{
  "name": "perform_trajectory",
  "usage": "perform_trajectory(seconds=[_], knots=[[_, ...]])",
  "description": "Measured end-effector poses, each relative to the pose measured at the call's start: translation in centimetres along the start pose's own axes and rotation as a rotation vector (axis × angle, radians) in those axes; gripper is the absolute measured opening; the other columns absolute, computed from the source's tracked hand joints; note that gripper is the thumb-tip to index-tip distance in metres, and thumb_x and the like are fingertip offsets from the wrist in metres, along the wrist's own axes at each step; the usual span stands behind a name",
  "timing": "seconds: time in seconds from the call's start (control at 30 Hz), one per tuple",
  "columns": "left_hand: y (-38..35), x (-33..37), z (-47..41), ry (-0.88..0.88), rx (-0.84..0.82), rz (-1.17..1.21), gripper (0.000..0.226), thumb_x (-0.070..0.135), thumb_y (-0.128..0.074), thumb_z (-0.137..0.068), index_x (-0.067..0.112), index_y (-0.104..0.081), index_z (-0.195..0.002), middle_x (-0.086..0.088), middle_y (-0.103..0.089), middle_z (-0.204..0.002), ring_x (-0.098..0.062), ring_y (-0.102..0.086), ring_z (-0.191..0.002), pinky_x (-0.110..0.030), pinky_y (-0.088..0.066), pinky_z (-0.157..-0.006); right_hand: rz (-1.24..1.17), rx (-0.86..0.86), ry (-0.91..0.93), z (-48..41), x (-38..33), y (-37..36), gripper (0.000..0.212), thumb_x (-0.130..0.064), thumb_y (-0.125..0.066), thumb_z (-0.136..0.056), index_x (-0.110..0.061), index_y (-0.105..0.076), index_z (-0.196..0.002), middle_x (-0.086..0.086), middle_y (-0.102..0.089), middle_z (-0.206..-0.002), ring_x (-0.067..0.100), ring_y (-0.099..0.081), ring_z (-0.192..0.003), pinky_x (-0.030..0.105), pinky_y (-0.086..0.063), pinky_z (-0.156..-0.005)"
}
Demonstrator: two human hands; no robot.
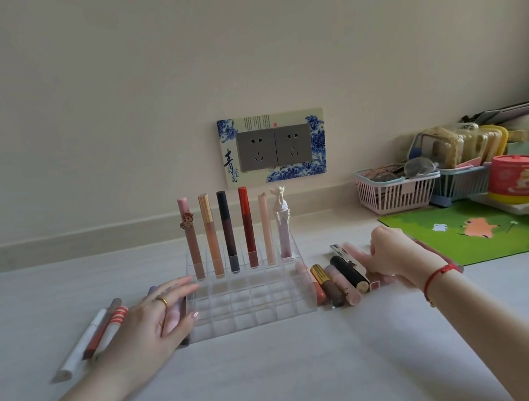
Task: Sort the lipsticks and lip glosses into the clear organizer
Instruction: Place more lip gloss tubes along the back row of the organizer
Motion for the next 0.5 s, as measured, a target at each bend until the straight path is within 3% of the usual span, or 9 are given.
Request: perform_trajectory(seconds=[0.1, 0.17, 0.23, 0.3, 0.37, 0.4, 0.5], knots=[[0.2, -0.1, 0.0, 0.009, 0.042, 0.003, 0.036, 0.018, -0.063, -0.083, 0.035, -0.056, -0.115, 0.023, -0.046, -0.124, 0.001, -0.047, -0.113, 0.005, -0.021, -0.089, -0.086, 0.047, -0.007, 0.6, 0.2, 1.1, 0.052, -0.044, -0.045, -0.09, -0.005, -0.043, -0.056, 0.007, -0.045, -0.056, 0.025, -0.05, -0.057, 0.03, -0.045, -0.058], [0.6, 0.2, -0.1, -0.009, 0.111, 0.023, 0.037, 0.015, -0.064, -0.083, 0.034, -0.057, -0.112, 0.025, -0.05, -0.118, -0.004, -0.053, -0.102, 0.008, -0.025, -0.083, -0.255, 0.118, 0.041, 1.1, 0.1, 2.9, 0.045, -0.035, -0.049, -0.09, 0.003, -0.06, -0.069, 0.01, -0.058, -0.064, 0.027, -0.057, -0.058, 0.033, -0.051, -0.06], [0.8, 0.3, -0.2, 0.014, 0.151, 0.133, 0.038, 0.016, -0.063, -0.083, 0.044, -0.055, -0.108, 0.032, -0.06, -0.099, -0.017, -0.056, -0.08, -0.006, -0.045, -0.074, -0.483, 0.184, 0.152, 2.0, -1.2, 5.2, 0.025, -0.02, -0.052, -0.088, 0.001, -0.066, -0.09, 0.006, -0.066, -0.074, 0.018, -0.061, -0.054, 0.028, -0.055, -0.056], [0.8, 0.1, -0.4, 0.058, 0.19, 0.277, 0.035, 0.024, -0.06, -0.085, 0.047, -0.053, -0.11, 0.022, -0.066, -0.083, -0.03, -0.053, -0.071, -0.024, -0.052, -0.076, -0.753, 0.169, 0.284, 3.6, -3.8, 6.6, 0.018, -0.009, -0.056, -0.085, -0.005, -0.064, -0.101, 0.001, -0.066, -0.076, 0.004, -0.061, -0.049, 0.017, -0.052, -0.049], [1.0, 0.4, -0.7, 0.052, 0.246, 0.401, 0.031, 0.036, -0.056, -0.081, 0.043, -0.053, -0.112, 0.012, -0.067, -0.088, -0.026, -0.06, -0.074, -0.023, -0.044, -0.094, -0.913, 0.106, 0.426, 5.5, -7.3, 7.1, 0.022, -0.006, -0.059, -0.083, -0.008, -0.061, -0.104, 0.001, -0.067, -0.082, 0.002, -0.064, -0.056, 0.015, -0.052, -0.052], [1.1, 0.7, -1.0, 0.043, 0.274, 0.461, 0.031, 0.04, -0.054, -0.078, 0.042, -0.054, -0.109, 0.01, -0.068, -0.097, -0.018, -0.059, -0.067, -0.026, -0.042, -0.097, -0.931, 0.079, 0.493, 6.4, -9.1, 7.0, 0.023, -0.006, -0.06, -0.082, -0.009, -0.061, -0.104, 0.0, -0.067, -0.085, 0.004, -0.065, -0.06, 0.015, -0.053, -0.054], [1.4, 1.5, -1.8, 0.057, 0.305, 0.594, 0.032, 0.048, -0.055, -0.071, 0.042, -0.057, -0.102, 0.017, -0.065, -0.106, -0.008, -0.055, -0.054, -0.027, -0.049, -0.075, -0.922, 0.008, 0.615, 7.7, -14.3, 5.4, 0.021, -0.006, -0.06, -0.082, -0.01, -0.061, -0.103, -0.004, -0.065, -0.088, 0.008, -0.065, -0.067, 0.017, -0.055, -0.061]])
Point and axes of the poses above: each hand's wrist, its own z-axis away from the middle knuckle, its own y-axis out of the back of the hand, x = y × z, the point moved 6 cm from there along -z, towards the middle knuckle
